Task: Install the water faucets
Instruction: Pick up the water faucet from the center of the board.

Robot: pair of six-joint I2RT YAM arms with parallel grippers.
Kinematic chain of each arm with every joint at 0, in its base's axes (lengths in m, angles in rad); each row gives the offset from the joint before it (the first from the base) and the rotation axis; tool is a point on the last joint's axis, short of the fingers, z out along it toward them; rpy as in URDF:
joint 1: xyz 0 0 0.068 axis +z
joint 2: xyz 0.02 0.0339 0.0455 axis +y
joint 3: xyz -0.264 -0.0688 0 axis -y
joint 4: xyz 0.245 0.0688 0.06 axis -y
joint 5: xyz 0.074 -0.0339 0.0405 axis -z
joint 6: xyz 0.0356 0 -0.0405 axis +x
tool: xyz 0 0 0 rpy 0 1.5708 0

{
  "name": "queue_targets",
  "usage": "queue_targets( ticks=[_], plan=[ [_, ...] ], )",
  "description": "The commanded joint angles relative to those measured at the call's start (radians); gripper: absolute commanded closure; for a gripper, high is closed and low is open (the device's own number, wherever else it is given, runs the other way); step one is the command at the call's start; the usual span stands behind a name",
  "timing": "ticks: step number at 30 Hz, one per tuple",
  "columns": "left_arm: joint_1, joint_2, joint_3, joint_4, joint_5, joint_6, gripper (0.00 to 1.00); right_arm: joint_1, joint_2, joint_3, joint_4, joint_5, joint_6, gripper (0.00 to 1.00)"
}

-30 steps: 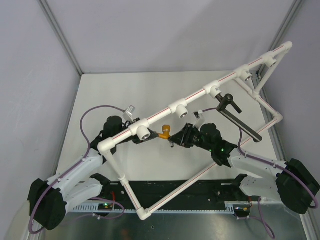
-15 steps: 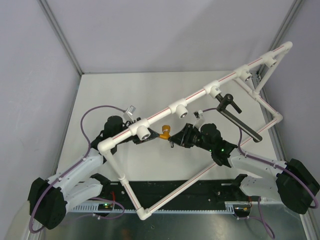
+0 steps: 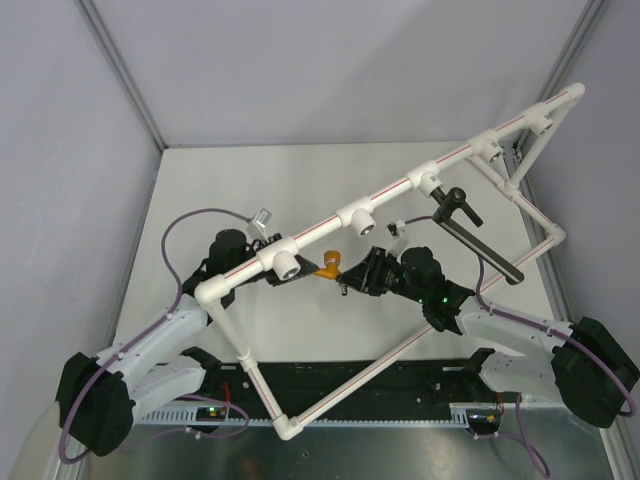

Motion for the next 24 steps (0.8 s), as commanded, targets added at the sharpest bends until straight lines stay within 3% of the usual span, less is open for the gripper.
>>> queue_targets(
  ticks=[1, 7, 10, 11, 14, 20, 24],
  plan=[
    [-0.012, 0.003, 0.044, 0.031, 0.000, 0.011, 0.60, 0.008, -0.002, 0.005, 0.039, -0.004, -0.009, 1.00],
    [-0.012, -0.001, 0.037, 0.031, 0.010, 0.012, 0.68, 0.007, -0.001, 0.005, 0.043, 0.002, -0.006, 1.00],
    [-0.012, -0.009, 0.033, 0.031, 0.014, 0.012, 0.94, 0.007, -0.004, 0.005, 0.051, -0.007, -0.015, 0.62],
    [-0.012, -0.012, 0.033, 0.032, 0.016, 0.012, 0.97, 0.007, -0.008, 0.001, 0.059, -0.012, -0.021, 0.53],
    [-0.012, -0.031, 0.037, 0.046, 0.024, 0.008, 0.99, 0.004, -0.041, -0.019, 0.124, -0.053, -0.041, 0.38],
    [-0.012, -0.097, 0.021, 0.168, 0.054, -0.024, 1.00, -0.018, -0.095, -0.048, 0.232, -0.154, -0.030, 0.28],
    [-0.012, -0.126, -0.001, 0.253, 0.058, -0.069, 1.00, -0.063, -0.078, -0.124, 0.407, -0.162, 0.130, 0.29]
  ],
)
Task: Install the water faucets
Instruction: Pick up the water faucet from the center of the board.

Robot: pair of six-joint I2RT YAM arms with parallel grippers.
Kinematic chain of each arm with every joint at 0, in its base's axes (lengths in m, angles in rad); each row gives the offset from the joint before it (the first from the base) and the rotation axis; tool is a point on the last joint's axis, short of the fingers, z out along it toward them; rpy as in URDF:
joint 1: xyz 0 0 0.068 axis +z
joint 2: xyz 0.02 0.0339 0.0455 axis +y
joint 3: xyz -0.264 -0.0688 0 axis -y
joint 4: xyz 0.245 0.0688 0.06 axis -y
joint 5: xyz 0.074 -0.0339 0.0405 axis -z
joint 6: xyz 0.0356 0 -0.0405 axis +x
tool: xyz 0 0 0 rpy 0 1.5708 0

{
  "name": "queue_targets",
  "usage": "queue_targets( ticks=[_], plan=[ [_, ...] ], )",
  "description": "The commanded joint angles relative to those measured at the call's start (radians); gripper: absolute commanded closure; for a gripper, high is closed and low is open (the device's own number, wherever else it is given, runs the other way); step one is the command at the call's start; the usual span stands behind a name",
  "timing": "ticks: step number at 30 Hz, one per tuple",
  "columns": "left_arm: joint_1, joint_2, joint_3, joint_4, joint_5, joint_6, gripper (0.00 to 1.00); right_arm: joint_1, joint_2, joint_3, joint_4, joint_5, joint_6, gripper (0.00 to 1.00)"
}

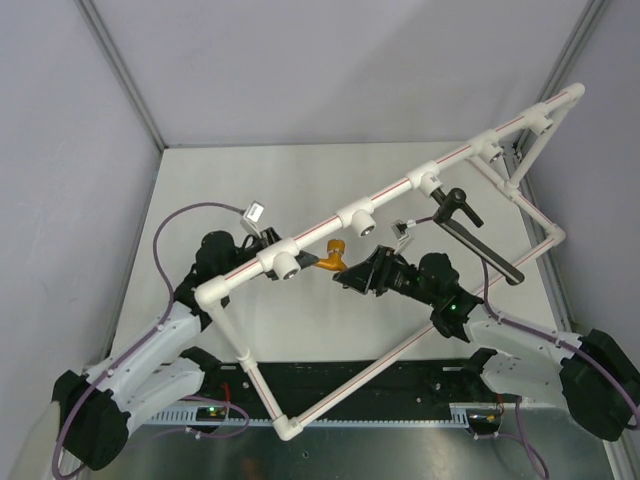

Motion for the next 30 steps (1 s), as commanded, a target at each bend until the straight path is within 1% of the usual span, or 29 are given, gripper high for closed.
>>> queue_targets(
  ticks=[1, 5, 8, 12, 16, 24, 30],
  plan=[
    [-0.010, -0.053, -0.006, 0.168, 0.030, -0.058, 1.00, -0.049, 0.020, -0.089, 0.281, -0.040, 0.184, 0.30],
    [-0.011, -0.067, -0.015, 0.196, 0.030, -0.075, 1.00, -0.060, 0.116, -0.130, 0.551, -0.057, 0.339, 0.32],
    [-0.011, -0.058, -0.017, 0.199, 0.042, -0.075, 1.00, -0.060, 0.197, -0.129, 0.725, -0.070, 0.410, 0.34],
    [-0.012, -0.045, -0.024, 0.199, 0.058, -0.067, 1.00, -0.058, 0.292, -0.116, 0.863, -0.092, 0.475, 0.38],
    [-0.018, -0.020, -0.019, 0.200, 0.079, -0.053, 1.00, -0.046, 0.335, -0.103, 0.902, -0.101, 0.487, 0.40],
    [-0.035, -0.001, -0.023, 0.199, 0.076, -0.035, 1.00, -0.044, 0.334, -0.089, 0.895, -0.089, 0.483, 0.45],
    [-0.050, 0.011, -0.016, 0.200, 0.051, -0.026, 1.00, -0.036, 0.360, -0.063, 0.895, -0.100, 0.493, 0.55]
  ],
)
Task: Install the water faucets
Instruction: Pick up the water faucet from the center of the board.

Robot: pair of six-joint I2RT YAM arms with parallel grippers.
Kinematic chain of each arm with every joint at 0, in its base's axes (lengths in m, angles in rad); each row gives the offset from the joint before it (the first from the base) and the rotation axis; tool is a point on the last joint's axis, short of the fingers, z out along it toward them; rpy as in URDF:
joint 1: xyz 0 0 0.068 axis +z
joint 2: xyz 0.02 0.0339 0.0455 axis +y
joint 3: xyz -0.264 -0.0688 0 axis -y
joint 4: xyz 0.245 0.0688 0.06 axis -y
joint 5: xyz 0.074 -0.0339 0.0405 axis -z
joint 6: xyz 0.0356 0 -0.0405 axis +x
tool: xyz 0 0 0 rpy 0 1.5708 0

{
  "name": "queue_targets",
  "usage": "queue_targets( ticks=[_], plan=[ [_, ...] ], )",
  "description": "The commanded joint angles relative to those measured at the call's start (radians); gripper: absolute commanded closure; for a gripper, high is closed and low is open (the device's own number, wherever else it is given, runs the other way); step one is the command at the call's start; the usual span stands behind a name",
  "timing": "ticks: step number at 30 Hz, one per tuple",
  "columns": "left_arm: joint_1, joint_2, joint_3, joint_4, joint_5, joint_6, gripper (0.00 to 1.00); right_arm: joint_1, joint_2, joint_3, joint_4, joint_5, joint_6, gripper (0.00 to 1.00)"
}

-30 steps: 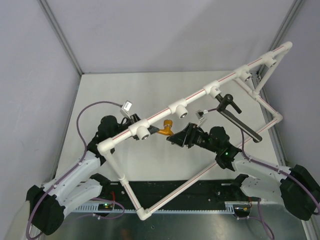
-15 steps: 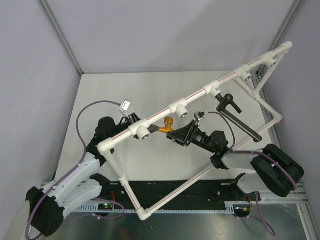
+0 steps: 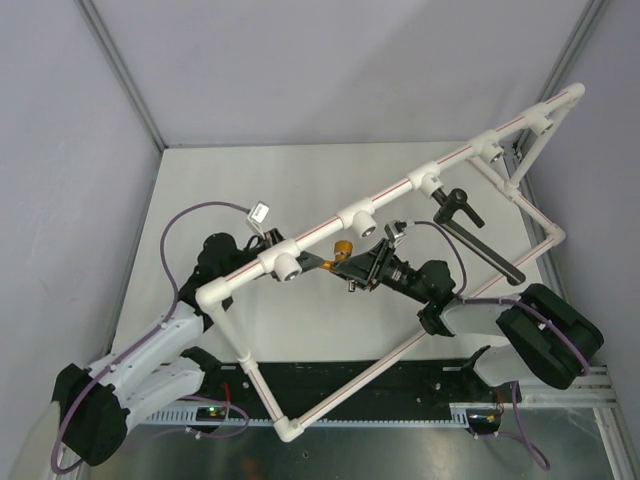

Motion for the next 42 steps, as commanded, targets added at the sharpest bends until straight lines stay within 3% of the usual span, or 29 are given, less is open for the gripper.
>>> queue_targets(
  ticks=[1, 20, 29, 42],
  plan=[
    [-0.025, 0.002, 0.004, 0.061, -0.006, 0.023, 1.00, 0.008, 0.022, 0.044, 0.132, -0.006, 0.012, 0.56],
    [-0.082, 0.045, 0.034, 0.062, -0.051, 0.038, 1.00, 0.008, 0.037, 0.049, 0.132, -0.023, 0.019, 0.62],
    [-0.088, 0.054, 0.032, 0.063, -0.053, 0.042, 1.00, 0.009, 0.037, 0.051, 0.135, -0.031, 0.016, 0.52],
    [-0.092, 0.059, 0.022, 0.065, -0.055, 0.044, 1.00, 0.007, 0.044, 0.050, 0.150, -0.029, 0.024, 0.69]
  ],
)
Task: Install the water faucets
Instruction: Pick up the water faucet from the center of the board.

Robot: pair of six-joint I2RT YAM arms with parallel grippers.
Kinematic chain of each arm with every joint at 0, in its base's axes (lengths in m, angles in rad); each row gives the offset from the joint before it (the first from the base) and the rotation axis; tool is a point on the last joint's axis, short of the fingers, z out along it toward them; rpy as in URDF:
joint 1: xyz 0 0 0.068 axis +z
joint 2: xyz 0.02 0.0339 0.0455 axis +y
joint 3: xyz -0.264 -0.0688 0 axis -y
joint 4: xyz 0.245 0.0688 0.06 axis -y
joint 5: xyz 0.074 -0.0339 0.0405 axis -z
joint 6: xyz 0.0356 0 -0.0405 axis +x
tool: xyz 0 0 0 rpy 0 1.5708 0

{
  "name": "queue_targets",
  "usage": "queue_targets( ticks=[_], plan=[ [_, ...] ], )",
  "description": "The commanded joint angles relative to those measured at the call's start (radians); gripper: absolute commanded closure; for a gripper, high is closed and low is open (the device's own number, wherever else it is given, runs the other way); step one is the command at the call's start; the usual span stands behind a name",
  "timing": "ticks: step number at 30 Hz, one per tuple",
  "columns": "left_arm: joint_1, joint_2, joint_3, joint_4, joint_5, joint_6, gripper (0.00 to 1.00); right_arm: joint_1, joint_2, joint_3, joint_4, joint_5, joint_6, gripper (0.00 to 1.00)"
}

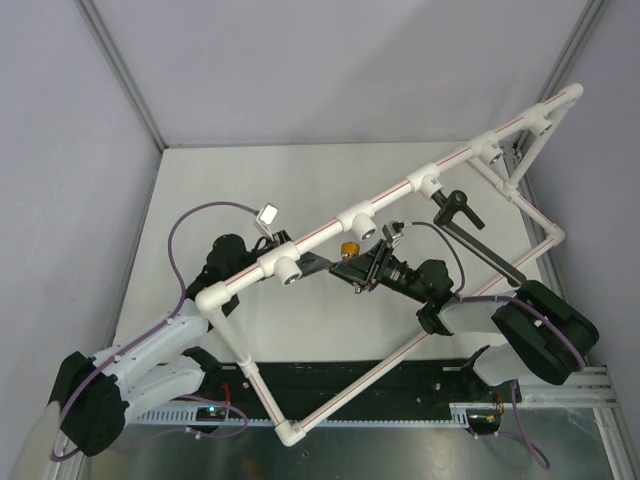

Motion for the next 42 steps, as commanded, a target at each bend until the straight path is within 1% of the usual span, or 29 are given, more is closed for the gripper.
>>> queue_targets(
  ticks=[1, 4, 6, 8, 9, 10, 12, 13, 14, 15, 16, 17, 19, 20, 21, 22, 25, 26, 28, 29, 30, 31, 32, 33, 34, 35, 37, 39, 42],
  plan=[
    [-0.023, 0.010, 0.021, 0.029, 0.010, 0.030, 1.00, 0.008, 0.009, 0.038, 0.138, -0.012, -0.007, 0.69],
    [-0.024, 0.011, 0.015, 0.030, 0.010, 0.033, 1.00, 0.008, 0.010, 0.039, 0.148, -0.015, -0.007, 0.73],
    [-0.024, 0.011, 0.012, 0.031, 0.009, 0.033, 1.00, 0.007, 0.009, 0.038, 0.151, -0.018, -0.010, 0.78],
    [-0.024, 0.013, 0.012, 0.030, 0.009, 0.034, 1.00, 0.008, 0.010, 0.038, 0.151, -0.022, -0.011, 0.87],
    [-0.024, 0.014, 0.013, 0.030, 0.008, 0.034, 0.98, 0.009, 0.010, 0.038, 0.151, -0.024, -0.011, 0.93],
    [-0.023, 0.016, 0.015, 0.031, 0.007, 0.034, 0.95, 0.008, 0.010, 0.038, 0.151, -0.028, -0.012, 0.97],
    [-0.022, 0.020, 0.020, 0.031, 0.008, 0.035, 0.80, 0.008, 0.010, 0.037, 0.151, -0.036, -0.015, 0.99],
    [-0.017, 0.022, 0.023, 0.032, 0.010, 0.036, 0.69, 0.008, 0.008, 0.033, 0.151, -0.038, -0.016, 1.00],
    [-0.012, 0.024, 0.025, 0.033, 0.016, 0.036, 0.61, 0.009, 0.005, 0.027, 0.152, -0.038, -0.017, 1.00],
    [0.002, 0.026, 0.027, 0.035, 0.021, 0.035, 0.52, 0.008, 0.000, 0.021, 0.152, -0.038, -0.020, 1.00],
    [0.014, 0.027, 0.027, 0.036, 0.028, 0.034, 0.45, 0.008, -0.005, 0.010, 0.151, -0.036, -0.021, 1.00],
    [0.033, 0.027, 0.028, 0.037, 0.034, 0.031, 0.34, 0.008, -0.014, 0.001, 0.150, -0.033, -0.025, 1.00],
    [0.070, 0.020, 0.029, 0.037, 0.049, 0.028, 0.16, 0.007, -0.034, -0.019, 0.147, -0.030, -0.033, 1.00],
    [0.087, 0.015, 0.032, 0.038, 0.058, 0.028, 0.09, 0.006, -0.047, -0.031, 0.142, -0.029, -0.038, 1.00],
    [0.107, 0.009, 0.034, 0.038, 0.065, 0.028, 0.05, 0.005, -0.057, -0.040, 0.136, -0.026, -0.045, 1.00],
    [0.123, 0.005, 0.036, 0.038, 0.074, 0.027, 0.03, 0.005, -0.072, -0.053, 0.122, -0.023, -0.053, 1.00],
    [0.169, -0.004, 0.039, 0.036, 0.093, 0.025, 0.01, 0.008, -0.118, -0.082, 0.068, -0.010, -0.091, 1.00],
    [0.182, -0.007, 0.037, 0.035, 0.097, 0.025, 0.01, 0.011, -0.146, -0.089, 0.023, -0.007, -0.120, 1.00],
    [0.210, -0.016, 0.030, 0.034, 0.098, 0.025, 0.00, 0.025, -0.215, -0.092, -0.149, 0.001, -0.204, 1.00],
    [0.224, -0.020, 0.028, 0.030, 0.096, 0.029, 0.00, 0.047, -0.261, -0.089, -0.273, 0.027, -0.258, 1.00],
    [0.236, -0.023, 0.029, 0.025, 0.095, 0.033, 0.00, 0.075, -0.332, -0.076, -0.400, 0.068, -0.355, 1.00],
    [0.244, -0.024, 0.030, 0.013, 0.094, 0.039, 0.00, 0.132, -0.389, -0.060, -0.592, 0.165, -0.446, 1.00],
    [0.251, -0.026, 0.036, 0.001, 0.093, 0.044, 0.00, 0.183, -0.456, -0.029, -0.733, 0.255, -0.560, 1.00],
    [0.257, -0.027, 0.042, -0.018, 0.088, 0.053, 0.00, 0.257, -0.503, -0.006, -0.879, 0.387, -0.654, 1.00],
    [0.263, -0.030, 0.051, -0.036, 0.082, 0.062, 0.00, 0.308, -0.549, 0.016, -0.978, 0.484, -0.739, 1.00],
    [0.268, -0.032, 0.060, -0.068, 0.068, 0.078, 0.00, 0.356, -0.580, 0.028, -1.071, 0.582, -0.790, 1.00],
    [0.281, -0.040, 0.089, -0.143, 0.032, 0.119, 0.00, 0.408, -0.644, 0.035, -1.199, 0.698, -0.853, 1.00],
    [0.298, -0.047, 0.135, -0.229, -0.001, 0.170, 0.00, 0.443, -0.704, 0.037, -1.293, 0.777, -0.888, 1.00],
    [0.325, -0.051, 0.220, -0.350, -0.031, 0.239, 0.00, 0.472, -0.781, 0.038, -1.368, 0.850, -0.927, 1.00]
  ],
)
